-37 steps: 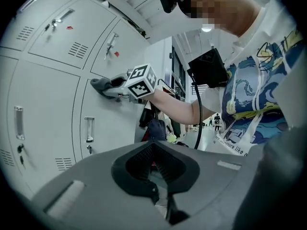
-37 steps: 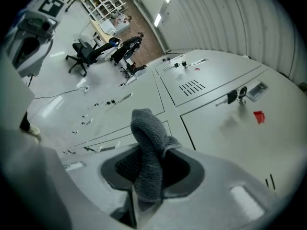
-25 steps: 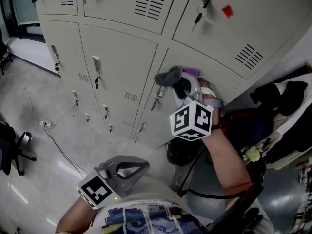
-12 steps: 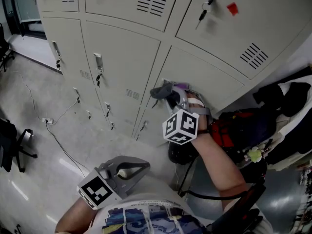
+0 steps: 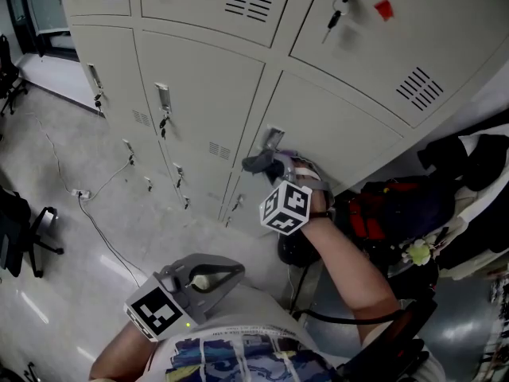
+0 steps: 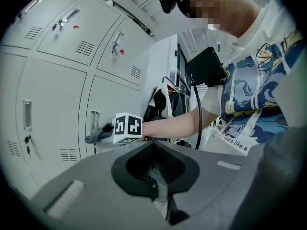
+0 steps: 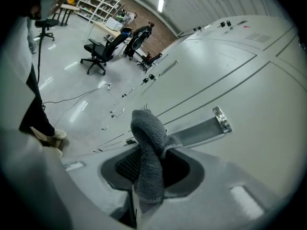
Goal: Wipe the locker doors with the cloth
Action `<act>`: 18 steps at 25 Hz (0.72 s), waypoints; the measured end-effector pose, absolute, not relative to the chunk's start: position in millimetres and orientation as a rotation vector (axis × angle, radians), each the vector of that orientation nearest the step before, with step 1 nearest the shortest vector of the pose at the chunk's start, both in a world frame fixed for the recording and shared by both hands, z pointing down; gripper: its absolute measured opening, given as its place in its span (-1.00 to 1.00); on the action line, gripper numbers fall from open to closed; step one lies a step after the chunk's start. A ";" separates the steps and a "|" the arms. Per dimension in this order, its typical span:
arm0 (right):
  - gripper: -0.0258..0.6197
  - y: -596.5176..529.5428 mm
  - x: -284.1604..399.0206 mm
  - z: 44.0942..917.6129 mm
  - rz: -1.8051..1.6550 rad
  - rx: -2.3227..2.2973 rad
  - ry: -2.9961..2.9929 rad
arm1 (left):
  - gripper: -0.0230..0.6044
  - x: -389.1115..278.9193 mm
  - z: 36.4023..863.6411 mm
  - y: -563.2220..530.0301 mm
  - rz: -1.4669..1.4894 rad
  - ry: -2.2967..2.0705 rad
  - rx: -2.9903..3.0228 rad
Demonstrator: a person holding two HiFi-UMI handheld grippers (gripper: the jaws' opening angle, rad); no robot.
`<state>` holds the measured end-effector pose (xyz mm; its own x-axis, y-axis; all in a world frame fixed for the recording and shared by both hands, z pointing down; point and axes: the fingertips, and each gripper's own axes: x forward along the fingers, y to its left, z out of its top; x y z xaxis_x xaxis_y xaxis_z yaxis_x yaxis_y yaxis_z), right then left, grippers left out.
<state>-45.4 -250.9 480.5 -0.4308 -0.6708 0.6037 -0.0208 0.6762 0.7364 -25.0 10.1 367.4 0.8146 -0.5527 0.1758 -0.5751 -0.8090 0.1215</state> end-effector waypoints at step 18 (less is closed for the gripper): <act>-0.57 -208.6 -49.6 278.2 -1.072 0.728 -1.965 | -0.92 -14.0 360.6 5.9 0.194 -0.801 2.893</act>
